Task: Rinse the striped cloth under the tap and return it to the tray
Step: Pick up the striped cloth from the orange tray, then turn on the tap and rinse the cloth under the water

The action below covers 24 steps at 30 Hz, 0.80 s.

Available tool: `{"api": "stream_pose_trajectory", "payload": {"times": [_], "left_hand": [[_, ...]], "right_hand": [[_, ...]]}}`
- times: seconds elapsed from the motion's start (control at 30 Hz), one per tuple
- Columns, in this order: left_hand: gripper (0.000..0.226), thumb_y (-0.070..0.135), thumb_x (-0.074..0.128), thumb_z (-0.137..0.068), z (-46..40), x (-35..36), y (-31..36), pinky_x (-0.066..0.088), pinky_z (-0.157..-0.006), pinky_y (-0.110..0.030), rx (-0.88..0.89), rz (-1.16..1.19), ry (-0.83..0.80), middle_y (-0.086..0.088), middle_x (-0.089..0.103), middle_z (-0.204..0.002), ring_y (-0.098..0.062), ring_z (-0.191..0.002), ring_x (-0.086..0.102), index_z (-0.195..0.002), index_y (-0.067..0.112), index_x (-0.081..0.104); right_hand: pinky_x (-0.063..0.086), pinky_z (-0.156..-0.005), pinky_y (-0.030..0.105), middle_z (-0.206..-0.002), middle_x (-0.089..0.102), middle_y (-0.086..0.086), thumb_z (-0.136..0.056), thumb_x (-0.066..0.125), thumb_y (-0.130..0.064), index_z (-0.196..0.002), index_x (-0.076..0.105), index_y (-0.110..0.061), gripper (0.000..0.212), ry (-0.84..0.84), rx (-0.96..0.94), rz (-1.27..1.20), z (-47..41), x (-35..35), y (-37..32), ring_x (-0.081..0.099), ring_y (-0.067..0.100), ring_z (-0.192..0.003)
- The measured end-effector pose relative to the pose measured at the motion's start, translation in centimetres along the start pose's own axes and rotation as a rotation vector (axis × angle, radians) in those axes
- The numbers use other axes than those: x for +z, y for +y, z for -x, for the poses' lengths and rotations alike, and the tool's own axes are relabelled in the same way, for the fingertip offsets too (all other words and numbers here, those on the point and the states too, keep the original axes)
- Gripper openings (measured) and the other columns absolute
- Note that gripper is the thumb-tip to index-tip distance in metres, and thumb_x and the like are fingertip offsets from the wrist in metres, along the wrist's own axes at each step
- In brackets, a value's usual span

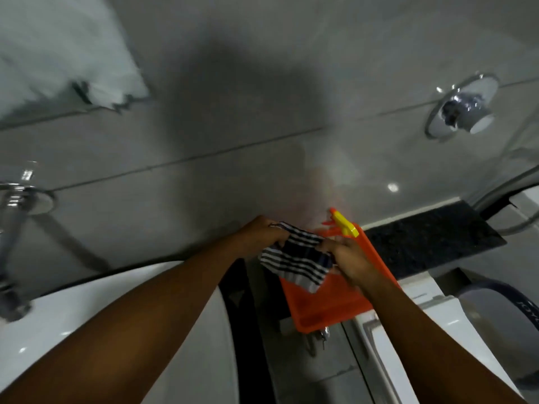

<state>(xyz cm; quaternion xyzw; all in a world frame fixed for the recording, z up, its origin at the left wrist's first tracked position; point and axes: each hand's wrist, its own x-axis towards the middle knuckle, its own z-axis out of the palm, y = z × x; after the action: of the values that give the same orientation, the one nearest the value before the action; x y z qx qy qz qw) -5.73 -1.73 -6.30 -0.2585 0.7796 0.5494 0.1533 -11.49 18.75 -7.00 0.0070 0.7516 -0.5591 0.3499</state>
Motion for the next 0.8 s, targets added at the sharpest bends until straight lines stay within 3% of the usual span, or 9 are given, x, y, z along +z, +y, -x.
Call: {"api": "stream_pose_trajectory", "payload": {"times": [0.1,0.13,0.2,0.3,0.4,0.5,0.57,0.7,0.8], "left_hand": [[0.013,0.026,0.066,-0.076,6.5,-3.4,1.1,0.049,-0.061,-0.025,-0.065,0.265,0.046,-0.008,0.067,-0.080,-0.020,-0.069,0.062,-0.072,0.014,0.069],[0.012,0.026,0.069,-0.070,9.0,-4.8,1.1,0.050,-0.062,-0.027,-0.080,0.348,0.050,-0.007,0.069,-0.078,-0.020,-0.068,0.063,-0.074,0.015,0.070],[0.025,0.022,0.075,-0.063,13.3,-6.9,1.1,0.055,-0.065,-0.032,-0.042,0.458,0.049,-0.006,0.073,-0.076,-0.021,-0.069,0.069,-0.087,0.013,0.073],[0.039,0.009,0.080,-0.071,20.0,-10.9,0.2,0.061,-0.074,-0.037,0.065,0.512,0.107,-0.010,0.078,-0.093,-0.023,-0.086,0.074,-0.109,0.010,0.068],[0.042,0.007,0.078,-0.077,26.1,-15.4,-1.5,0.058,-0.092,-0.048,0.135,0.538,0.187,-0.020,0.073,-0.117,-0.032,-0.105,0.071,-0.118,0.005,0.066],[0.047,0.009,0.079,-0.078,30.7,-19.4,-3.4,0.049,-0.102,-0.053,0.140,0.524,0.341,-0.029,0.065,-0.125,-0.041,-0.112,0.066,-0.121,-0.002,0.063],[0.043,0.009,0.079,-0.078,32.7,-21.5,-4.5,0.051,-0.101,-0.054,0.153,0.489,0.424,-0.030,0.068,-0.120,-0.042,-0.109,0.068,-0.117,-0.002,0.066],[0.026,0.012,0.082,-0.075,34.7,-25.0,-5.9,0.063,-0.077,-0.044,0.182,0.415,0.612,-0.011,0.080,-0.092,-0.026,-0.084,0.078,-0.099,0.012,0.073],[0.028,0.013,0.082,-0.075,34.1,-26.8,-6.4,0.061,-0.085,-0.047,0.158,0.435,0.769,-0.013,0.078,-0.095,-0.031,-0.087,0.076,-0.100,0.009,0.071]], "right_hand": [[0.060,-0.071,0.039,-0.071,0.079,-0.008,-0.083,0.063,-0.007,-0.062,0.076,-0.048,0.048,-0.106,-0.081,-0.239,4.0,2.6,-4.0,0.076,0.018,-0.070],[0.061,-0.073,0.041,-0.074,0.080,-0.004,-0.084,0.064,-0.007,-0.066,0.079,-0.043,0.043,-0.168,-0.106,-0.285,5.4,3.7,-5.3,0.077,0.019,-0.071],[0.059,-0.086,0.048,-0.100,0.079,0.015,-0.081,0.070,-0.011,-0.096,0.081,-0.014,0.019,-0.329,-0.140,-0.317,7.9,5.7,-7.3,0.075,0.032,-0.093],[0.058,-0.092,0.048,-0.120,0.068,0.030,-0.075,0.068,-0.004,-0.119,0.065,0.007,0.045,-0.458,-0.174,-0.307,10.9,9.5,-10.0,0.064,0.045,-0.113],[0.057,-0.089,0.044,-0.117,0.069,0.029,-0.079,0.065,0.005,-0.119,0.063,0.008,0.039,-0.481,-0.226,-0.257,13.7,14.0,-12.7,0.065,0.045,-0.112],[0.061,-0.070,0.032,-0.109,0.073,0.027,-0.080,0.068,0.005,-0.114,0.067,0.006,0.034,-0.510,-0.292,-0.198,16.3,18.9,-15.0,0.073,0.035,-0.094],[0.060,-0.058,0.026,-0.098,0.077,0.022,-0.081,0.069,0.006,-0.109,0.069,0.005,0.028,-0.499,-0.313,-0.186,17.9,21.9,-16.1,0.076,0.028,-0.080],[0.059,-0.054,0.026,-0.087,0.080,0.013,-0.082,0.072,0.001,-0.105,0.072,-0.001,0.023,-0.469,-0.318,-0.185,19.1,26.8,-17.4,0.077,0.023,-0.073],[0.061,-0.058,0.031,-0.096,0.078,0.014,-0.081,0.075,-0.002,-0.109,0.069,-0.003,0.028,-0.410,-0.340,-0.184,18.4,29.9,-18.5,0.077,0.026,-0.080]]}}
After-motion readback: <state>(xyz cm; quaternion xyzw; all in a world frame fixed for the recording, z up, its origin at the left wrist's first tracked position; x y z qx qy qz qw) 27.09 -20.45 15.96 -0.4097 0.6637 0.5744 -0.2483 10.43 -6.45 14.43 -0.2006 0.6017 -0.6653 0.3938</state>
